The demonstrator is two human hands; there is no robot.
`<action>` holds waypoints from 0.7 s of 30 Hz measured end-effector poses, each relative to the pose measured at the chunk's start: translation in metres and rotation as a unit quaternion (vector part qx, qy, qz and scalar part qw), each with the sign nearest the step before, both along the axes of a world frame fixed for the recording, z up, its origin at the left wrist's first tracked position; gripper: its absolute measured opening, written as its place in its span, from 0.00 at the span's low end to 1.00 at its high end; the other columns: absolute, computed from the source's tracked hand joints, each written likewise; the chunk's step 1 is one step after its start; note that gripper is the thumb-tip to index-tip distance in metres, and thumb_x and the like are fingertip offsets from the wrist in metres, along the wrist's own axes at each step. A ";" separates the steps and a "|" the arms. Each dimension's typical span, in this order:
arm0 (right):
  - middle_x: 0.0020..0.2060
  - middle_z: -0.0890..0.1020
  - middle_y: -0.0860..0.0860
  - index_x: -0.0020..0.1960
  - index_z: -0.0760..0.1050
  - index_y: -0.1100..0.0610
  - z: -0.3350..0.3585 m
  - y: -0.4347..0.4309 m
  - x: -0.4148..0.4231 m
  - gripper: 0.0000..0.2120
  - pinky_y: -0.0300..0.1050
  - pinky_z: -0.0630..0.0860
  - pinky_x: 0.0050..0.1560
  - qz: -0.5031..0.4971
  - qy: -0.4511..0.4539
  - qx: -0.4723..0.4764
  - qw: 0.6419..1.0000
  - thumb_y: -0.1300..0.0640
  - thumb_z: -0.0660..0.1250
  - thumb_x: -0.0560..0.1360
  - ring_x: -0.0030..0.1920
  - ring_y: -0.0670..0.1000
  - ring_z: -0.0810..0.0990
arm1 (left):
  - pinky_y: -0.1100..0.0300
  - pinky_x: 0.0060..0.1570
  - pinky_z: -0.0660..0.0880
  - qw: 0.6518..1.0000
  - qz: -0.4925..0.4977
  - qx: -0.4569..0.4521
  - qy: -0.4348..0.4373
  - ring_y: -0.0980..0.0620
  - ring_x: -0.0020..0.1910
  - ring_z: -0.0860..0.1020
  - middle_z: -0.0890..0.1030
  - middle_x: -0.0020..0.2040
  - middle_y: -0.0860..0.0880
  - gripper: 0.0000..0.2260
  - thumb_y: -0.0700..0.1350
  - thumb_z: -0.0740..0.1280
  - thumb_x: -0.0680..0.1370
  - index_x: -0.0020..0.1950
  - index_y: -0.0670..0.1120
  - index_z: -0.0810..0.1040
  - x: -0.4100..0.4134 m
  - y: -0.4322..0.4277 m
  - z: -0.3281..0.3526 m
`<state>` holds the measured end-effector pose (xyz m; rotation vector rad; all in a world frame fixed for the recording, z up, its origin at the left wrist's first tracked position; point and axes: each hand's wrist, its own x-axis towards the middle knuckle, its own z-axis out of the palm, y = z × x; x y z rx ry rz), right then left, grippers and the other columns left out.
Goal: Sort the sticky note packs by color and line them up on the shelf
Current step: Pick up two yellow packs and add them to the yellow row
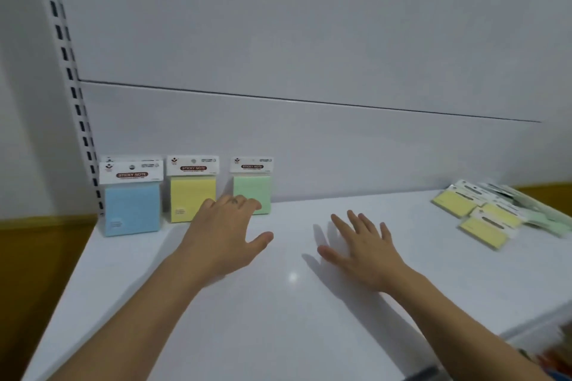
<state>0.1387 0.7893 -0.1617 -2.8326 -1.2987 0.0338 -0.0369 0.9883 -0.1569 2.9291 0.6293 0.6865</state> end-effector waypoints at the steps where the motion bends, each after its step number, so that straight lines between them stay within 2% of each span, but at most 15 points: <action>1: 0.78 0.46 0.50 0.77 0.44 0.44 0.001 -0.009 0.008 0.41 0.61 0.40 0.74 -0.013 -0.003 0.009 1.000 0.26 0.43 0.70 0.77 0.52 0.42 | 0.55 0.60 0.62 1.000 0.000 0.011 0.013 0.53 0.65 0.68 0.73 0.64 0.55 0.27 0.67 0.56 0.74 0.68 0.54 0.66 0.005 -0.003 0.002; 6: 0.78 0.46 0.50 0.77 0.43 0.45 0.011 -0.057 0.042 0.39 0.61 0.39 0.74 -0.062 -0.018 0.043 0.997 0.27 0.45 0.72 0.77 0.52 0.43 | 0.53 0.63 0.61 0.998 -0.021 0.023 0.053 0.52 0.65 0.67 0.72 0.65 0.54 0.28 0.67 0.56 0.74 0.69 0.54 0.65 0.047 -0.039 0.018; 12: 0.78 0.49 0.52 0.78 0.45 0.47 0.031 -0.146 0.093 0.39 0.63 0.41 0.73 -0.120 -0.053 0.063 0.989 0.28 0.44 0.73 0.77 0.55 0.45 | 0.52 0.61 0.62 0.995 -0.062 0.046 0.058 0.50 0.66 0.68 0.73 0.66 0.52 0.29 0.67 0.56 0.73 0.69 0.54 0.66 0.125 -0.113 0.042; 21: 0.78 0.48 0.52 0.78 0.45 0.47 0.034 -0.299 0.161 0.39 0.64 0.43 0.74 -0.213 -0.017 0.090 0.973 0.28 0.47 0.73 0.77 0.55 0.47 | 0.52 0.62 0.63 0.988 -0.125 0.037 0.083 0.51 0.67 0.67 0.72 0.68 0.52 0.29 0.67 0.57 0.73 0.70 0.53 0.66 0.235 -0.243 0.050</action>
